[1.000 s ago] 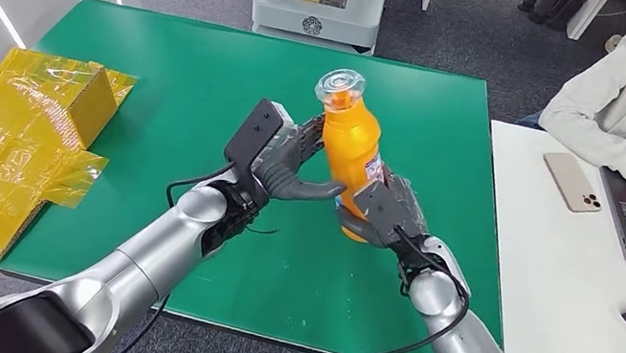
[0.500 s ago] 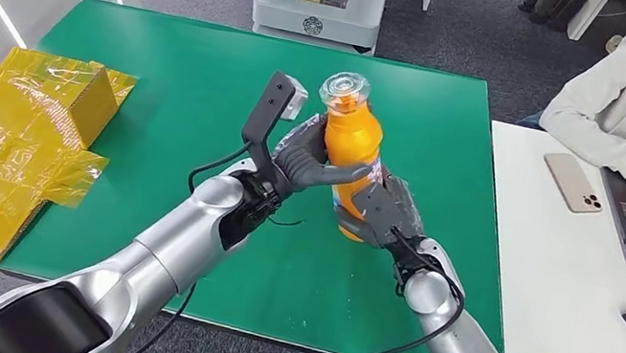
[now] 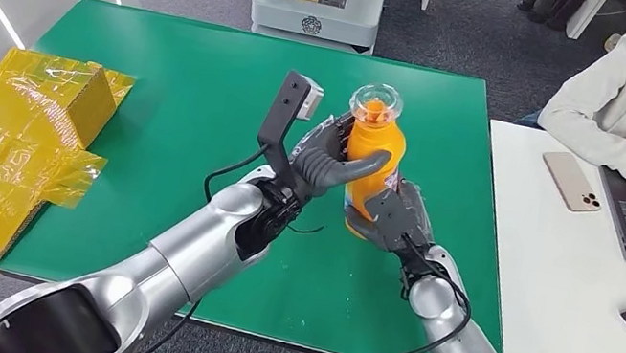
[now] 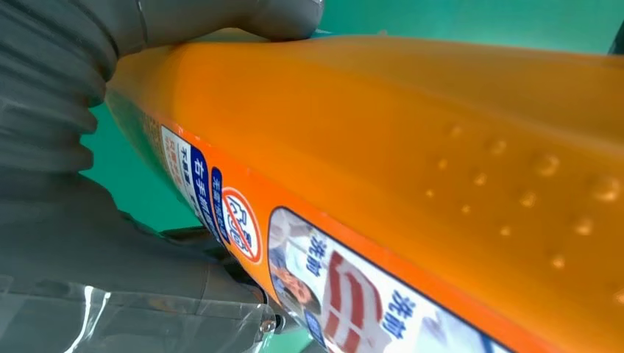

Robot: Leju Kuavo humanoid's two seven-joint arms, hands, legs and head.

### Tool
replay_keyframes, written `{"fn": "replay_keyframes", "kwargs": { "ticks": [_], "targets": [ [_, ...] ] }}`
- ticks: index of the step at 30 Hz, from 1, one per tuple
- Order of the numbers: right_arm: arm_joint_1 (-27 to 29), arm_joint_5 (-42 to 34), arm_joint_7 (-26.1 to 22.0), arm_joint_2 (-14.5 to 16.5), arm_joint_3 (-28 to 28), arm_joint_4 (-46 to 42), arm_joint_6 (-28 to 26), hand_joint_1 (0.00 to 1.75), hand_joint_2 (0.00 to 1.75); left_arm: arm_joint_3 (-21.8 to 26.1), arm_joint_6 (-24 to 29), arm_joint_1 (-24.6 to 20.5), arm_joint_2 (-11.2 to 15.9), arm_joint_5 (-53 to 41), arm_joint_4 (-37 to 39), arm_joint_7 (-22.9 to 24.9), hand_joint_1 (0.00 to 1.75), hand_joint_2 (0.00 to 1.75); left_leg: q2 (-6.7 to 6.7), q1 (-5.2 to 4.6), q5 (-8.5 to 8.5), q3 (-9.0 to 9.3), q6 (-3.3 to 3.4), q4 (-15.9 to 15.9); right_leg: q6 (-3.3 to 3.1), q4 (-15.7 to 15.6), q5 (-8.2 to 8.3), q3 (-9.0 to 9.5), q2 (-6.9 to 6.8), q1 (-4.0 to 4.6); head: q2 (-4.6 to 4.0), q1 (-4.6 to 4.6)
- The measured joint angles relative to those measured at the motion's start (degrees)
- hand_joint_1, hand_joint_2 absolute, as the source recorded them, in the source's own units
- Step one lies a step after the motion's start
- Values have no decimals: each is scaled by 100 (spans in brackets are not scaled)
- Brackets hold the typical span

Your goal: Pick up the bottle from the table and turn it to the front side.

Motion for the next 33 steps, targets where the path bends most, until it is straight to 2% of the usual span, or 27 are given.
{"fn": "replay_keyframes", "kwargs": {
  "ticks": [2,4,9,13,15,17,19,25,33],
  "targets": [
    [32,-27,-6,-22,-15,-22,-3,175,175,-101,51,-9,0,-3,20,-55,119,175,1,0,0,0,0,0,0,0,0,0,1,0,0,0],
    [58,-44,-7,-39,-22,-40,-8,175,175,-182,86,-20,0,2,35,-82,118,175,1,0,0,0,0,0,0,0,0,0,1,0,0,1],
    [102,-44,-22,-72,-27,-70,-59,175,175,-344,104,-65,0,97,97,-169,142,175,2,0,0,0,0,0,0,0,0,0,1,0,0,1],
    [151,-51,-54,-111,-48,-119,-81,175,175,-443,101,-91,0,116,138,-305,174,175,3,0,0,0,0,0,0,0,0,-1,3,0,0,1],
    [177,-65,-75,-142,-87,-166,-84,104,175,-472,97,-107,0,52,144,-443,175,175,5,0,0,0,0,0,0,0,0,-1,4,0,0,1],
    [218,-73,-96,-167,-155,-235,-85,17,175,-479,87,-133,1,-71,145,-560,175,175,5,0,0,0,0,0,0,0,0,-1,4,0,0,1],
    [295,-69,-102,-180,-254,-328,-82,0,175,-479,68,-158,6,-231,113,-626,175,175,2,0,0,-1,0,0,0,0,0,-1,1,0,0,0],
    [750,-68,-110,-250,-638,-729,-59,0,175,-426,114,-343,104,-779,-202,-687,175,175,-4,-1,0,-8,0,-2,0,1,0,1,-5,0,0,0],
    [1100,-308,-297,-354,-1027,-1388,42,0,175,-21,231,-440,372,-1383,-360,-708,175,175,-2,0,1,-4,-1,-2,0,6,0,0,-4,0,0,-1]
  ]
}}
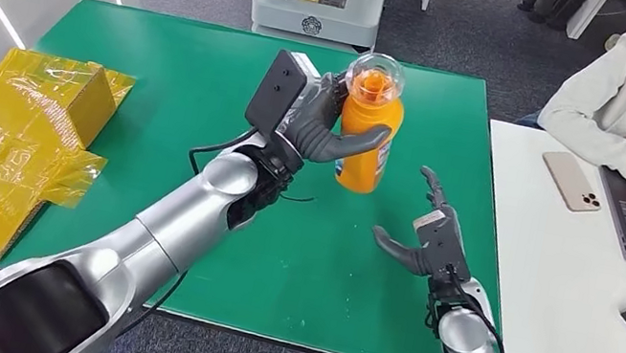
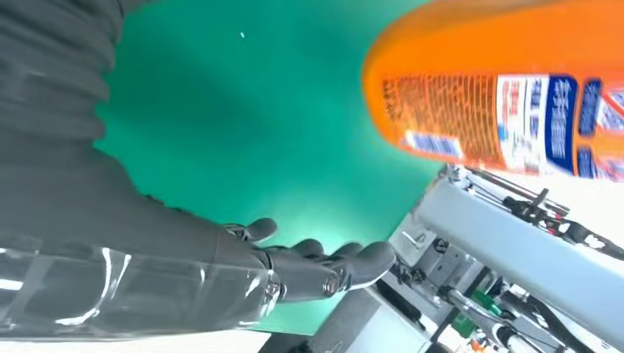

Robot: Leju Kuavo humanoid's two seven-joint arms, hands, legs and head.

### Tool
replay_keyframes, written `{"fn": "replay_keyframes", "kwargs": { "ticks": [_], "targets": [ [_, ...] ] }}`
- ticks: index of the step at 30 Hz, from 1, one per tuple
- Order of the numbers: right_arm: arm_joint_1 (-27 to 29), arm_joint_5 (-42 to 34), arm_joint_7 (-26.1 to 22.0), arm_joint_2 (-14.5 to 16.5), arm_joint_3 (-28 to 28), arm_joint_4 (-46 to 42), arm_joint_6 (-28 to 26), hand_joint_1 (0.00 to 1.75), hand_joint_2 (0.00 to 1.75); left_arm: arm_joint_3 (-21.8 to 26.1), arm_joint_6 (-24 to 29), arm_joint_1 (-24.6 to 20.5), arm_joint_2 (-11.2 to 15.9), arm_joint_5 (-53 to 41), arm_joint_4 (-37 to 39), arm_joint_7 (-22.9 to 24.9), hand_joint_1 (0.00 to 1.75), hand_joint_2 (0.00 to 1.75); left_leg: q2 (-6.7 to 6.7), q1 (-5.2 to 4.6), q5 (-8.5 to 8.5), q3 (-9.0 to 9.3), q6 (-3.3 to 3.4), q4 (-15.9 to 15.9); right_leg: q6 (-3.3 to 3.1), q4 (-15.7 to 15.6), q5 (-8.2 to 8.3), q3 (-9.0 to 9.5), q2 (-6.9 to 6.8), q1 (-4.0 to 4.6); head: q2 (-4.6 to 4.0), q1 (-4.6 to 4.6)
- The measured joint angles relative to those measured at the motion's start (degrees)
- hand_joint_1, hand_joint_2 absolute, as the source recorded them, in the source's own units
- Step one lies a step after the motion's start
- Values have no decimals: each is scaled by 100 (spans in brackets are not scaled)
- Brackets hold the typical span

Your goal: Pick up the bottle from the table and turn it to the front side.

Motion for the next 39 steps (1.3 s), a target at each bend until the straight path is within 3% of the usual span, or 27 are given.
{"fn": "replay_keyframes", "kwargs": {
  "ticks": [4,7,10,14,17,20,26,34,39],
  "targets": [
    [90,-58,-6,-44,-70,-246,15,0,175,153,94,1,98,-263,-53,-22,175,175,0,0,0,0,0,0,0,1,0,0,0,0,0,2],
    [224,-74,-37,-77,-128,-524,23,0,175,253,485,-2,231,-823,-97,-161,175,175,1,0,0,0,0,-1,0,1,0,0,1,0,0,2],
    [470,2,-88,-102,-204,-994,42,0,175,368,1385,-20,472,-1939,-192,-421,175,175,2,0,0,0,0,-1,-1,3,-1,-1,2,1,0,1],
    [840,254,-111,-103,-333,-1743,84,0,175,633,2605,-93,837,-3863,-436,-467,143,175,2,1,0,0,-1,-2,-4,7,-3,-3,2,1,0,-1],
    [1024,342,-112,-103,-442,-2207,102,0,175,823,3103,-168,1085,-5019,-615,-290,165,175,2,1,1,0,-2,-3,-6,8,-4,-4,1,1,0,0],
    [1137,350,-127,-104,-559,-2547,128,0,175,966,3325,-241,1279,-5776,-704,-131,175,175,2,1,2,0,-4,-3,-6,8,-4,-3,0,1,0,1],
    [1214,203,-154,-193,-739,-2985,210,0,175,1023,3716,-379,1600,-7364,-653,178,175,175,1,0,4,1,-5,-1,-6,8,-3,-2,0,-1,0,1],
    [1212,153,-100,-243,-816,-3219,209,0,175,902,3986,-713,1739,-9323,129,850,175,175,3,0,4,2,-6,-1,-6,8,-3,-3,2,-1,0,1],
    [1240,131,-81,-291,-887,-3324,208,0,175,702,3939,-765,1815,-9943,664,1232,175,175,3,0,4,3,-6,-2,-6,9,-4,-3,3,0,0,1]
  ]
}}
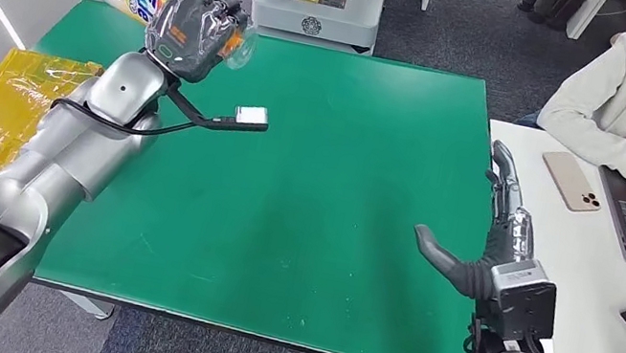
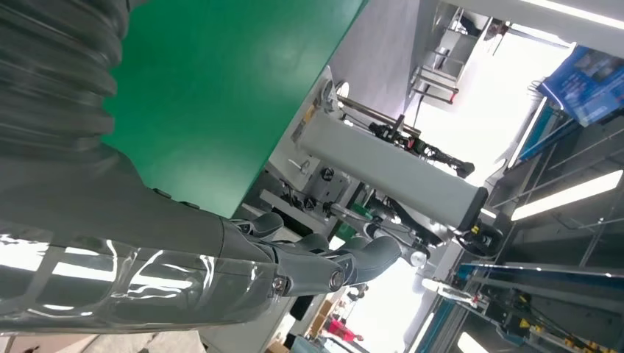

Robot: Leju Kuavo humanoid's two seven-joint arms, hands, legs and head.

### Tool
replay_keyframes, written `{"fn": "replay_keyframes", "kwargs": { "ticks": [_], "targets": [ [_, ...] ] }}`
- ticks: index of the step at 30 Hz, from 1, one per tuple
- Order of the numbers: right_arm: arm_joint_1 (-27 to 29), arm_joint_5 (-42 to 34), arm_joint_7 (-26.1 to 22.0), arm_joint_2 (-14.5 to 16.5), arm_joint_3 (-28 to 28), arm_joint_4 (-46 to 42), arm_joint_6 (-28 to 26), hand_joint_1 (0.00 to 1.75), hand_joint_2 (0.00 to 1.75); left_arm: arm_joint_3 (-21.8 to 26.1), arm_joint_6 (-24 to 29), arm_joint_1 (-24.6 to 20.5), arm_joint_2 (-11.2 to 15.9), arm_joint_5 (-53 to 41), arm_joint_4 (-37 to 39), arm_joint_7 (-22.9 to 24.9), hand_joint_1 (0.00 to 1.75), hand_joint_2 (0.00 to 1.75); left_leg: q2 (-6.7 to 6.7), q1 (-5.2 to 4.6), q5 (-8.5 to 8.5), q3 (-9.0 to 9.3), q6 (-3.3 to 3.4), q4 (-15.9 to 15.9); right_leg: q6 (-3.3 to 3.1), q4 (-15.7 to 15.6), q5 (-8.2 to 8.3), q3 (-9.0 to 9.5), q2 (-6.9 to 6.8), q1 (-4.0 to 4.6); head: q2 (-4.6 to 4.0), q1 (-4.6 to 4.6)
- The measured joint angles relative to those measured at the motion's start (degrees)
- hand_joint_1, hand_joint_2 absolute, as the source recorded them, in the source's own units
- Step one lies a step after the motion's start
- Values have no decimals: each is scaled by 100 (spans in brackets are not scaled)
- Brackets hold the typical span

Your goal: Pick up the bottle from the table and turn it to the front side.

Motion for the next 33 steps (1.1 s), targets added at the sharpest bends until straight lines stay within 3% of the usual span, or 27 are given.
{"fn": "replay_keyframes", "kwargs": {
  "ticks": [11,23,33],
  "targets": [
    [478,-124,-232,-232,-250,-190,84,0,175,-488,-592,93,548,-716,687,463,175,175,5,0,0,0,0,-2,-1,1,-1,-1,4,0,0,1],
    [836,-309,-342,-296,-510,-265,97,0,175,-598,-1485,347,1115,-702,942,329,175,175,5,0,0,-1,-1,-2,-3,1,-3,-1,3,0,0,2],
    [1259,-310,-351,-304,-726,-552,73,0,175,-598,-1516,664,1361,-676,975,169,175,175,4,0,0,-1,-1,-3,-5,1,-4,-1,1,0,0,2]
  ]
}}
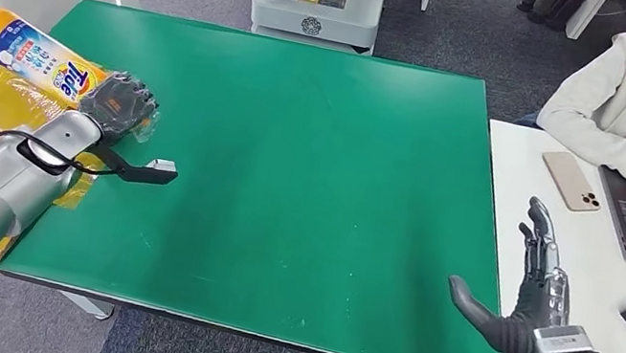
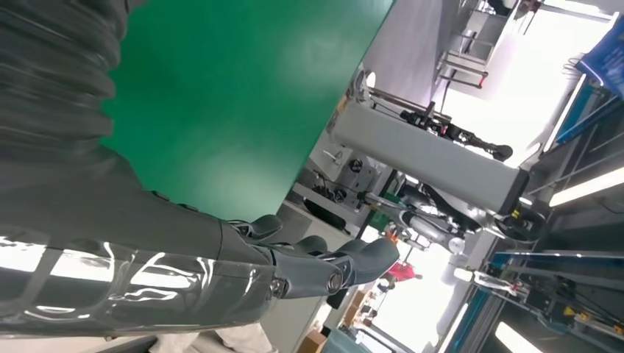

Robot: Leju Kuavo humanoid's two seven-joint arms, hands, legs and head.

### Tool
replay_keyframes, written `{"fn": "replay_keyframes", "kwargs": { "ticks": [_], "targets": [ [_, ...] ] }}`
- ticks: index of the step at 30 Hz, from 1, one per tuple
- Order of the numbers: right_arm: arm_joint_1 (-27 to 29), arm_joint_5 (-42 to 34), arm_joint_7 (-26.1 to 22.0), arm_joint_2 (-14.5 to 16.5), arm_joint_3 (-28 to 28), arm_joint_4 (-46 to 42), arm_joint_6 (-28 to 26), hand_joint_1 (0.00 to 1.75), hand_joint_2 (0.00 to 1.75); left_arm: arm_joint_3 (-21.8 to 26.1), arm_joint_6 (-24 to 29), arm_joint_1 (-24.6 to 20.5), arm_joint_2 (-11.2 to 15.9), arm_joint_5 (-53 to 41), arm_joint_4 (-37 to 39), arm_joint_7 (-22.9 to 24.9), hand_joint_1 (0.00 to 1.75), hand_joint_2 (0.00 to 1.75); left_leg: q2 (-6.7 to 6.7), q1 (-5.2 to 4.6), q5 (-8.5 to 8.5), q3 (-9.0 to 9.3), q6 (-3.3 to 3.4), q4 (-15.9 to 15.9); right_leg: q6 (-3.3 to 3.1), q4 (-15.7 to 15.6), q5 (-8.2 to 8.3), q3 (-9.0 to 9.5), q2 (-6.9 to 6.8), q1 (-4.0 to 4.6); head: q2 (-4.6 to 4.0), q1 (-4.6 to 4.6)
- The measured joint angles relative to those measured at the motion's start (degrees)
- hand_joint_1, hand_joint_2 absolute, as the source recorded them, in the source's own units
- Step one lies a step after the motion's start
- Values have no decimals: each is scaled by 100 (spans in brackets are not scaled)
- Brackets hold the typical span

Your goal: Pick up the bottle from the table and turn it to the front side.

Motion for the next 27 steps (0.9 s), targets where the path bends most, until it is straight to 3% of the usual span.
{"fn": "replay_keyframes", "kwargs": {
  "ticks": [15,27],
  "targets": [
    [166,2,35,-31,-108,-197,2,0,175,26,-88,495,44,292,0,-274,175,175,0,0,0,1,0,0,-1,0,0,0,0,0,0,0],
    [384,39,62,-31,-149,-385,-3,0,175,343,-860,571,17,899,6,-447,175,175,0,0,0,2,0,0,-1,0,0,0,0,0,0,0]
  ]
}}
